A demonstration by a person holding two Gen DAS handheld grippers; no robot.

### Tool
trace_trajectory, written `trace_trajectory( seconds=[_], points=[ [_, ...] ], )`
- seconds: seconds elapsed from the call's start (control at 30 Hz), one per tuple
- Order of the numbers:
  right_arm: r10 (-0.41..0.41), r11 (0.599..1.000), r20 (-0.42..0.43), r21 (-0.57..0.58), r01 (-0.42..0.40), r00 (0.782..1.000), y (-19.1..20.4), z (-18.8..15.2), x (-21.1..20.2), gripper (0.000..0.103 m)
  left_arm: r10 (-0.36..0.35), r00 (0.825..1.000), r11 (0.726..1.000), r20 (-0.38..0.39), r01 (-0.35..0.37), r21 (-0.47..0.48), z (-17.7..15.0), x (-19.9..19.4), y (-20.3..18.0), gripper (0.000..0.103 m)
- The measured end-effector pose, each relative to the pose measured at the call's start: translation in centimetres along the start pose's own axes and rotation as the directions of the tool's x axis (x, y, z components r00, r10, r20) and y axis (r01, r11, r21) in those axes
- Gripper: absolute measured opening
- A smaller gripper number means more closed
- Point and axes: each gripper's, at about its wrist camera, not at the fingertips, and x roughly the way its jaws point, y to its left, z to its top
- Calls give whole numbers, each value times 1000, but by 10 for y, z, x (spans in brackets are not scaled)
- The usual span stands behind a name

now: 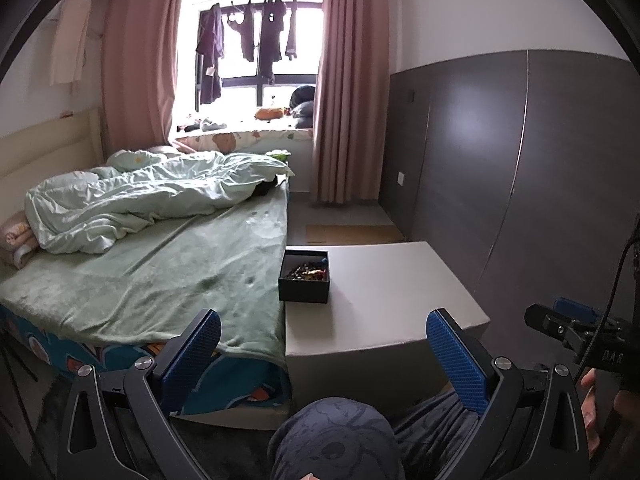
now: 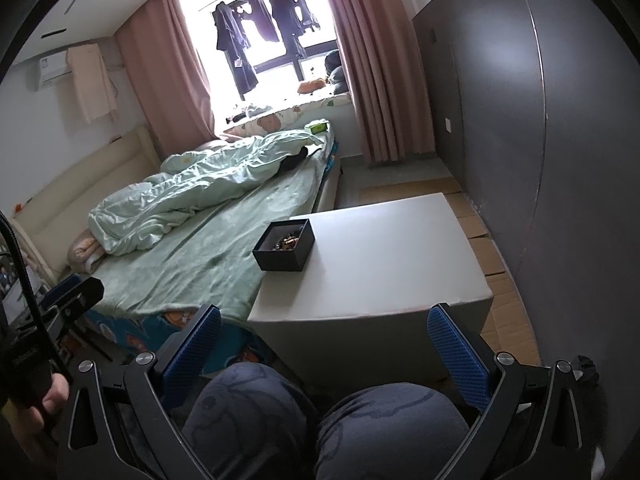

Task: Organize jewelry

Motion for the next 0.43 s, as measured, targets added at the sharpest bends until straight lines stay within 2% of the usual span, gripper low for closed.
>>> trace_trajectory(
  seconds=[0.43],
  points=[
    [-16, 1000, -53, 2, 16, 998, 0, 1, 35, 103, -20, 1000, 999, -12, 20, 27, -1, 21, 3, 103]
  ],
)
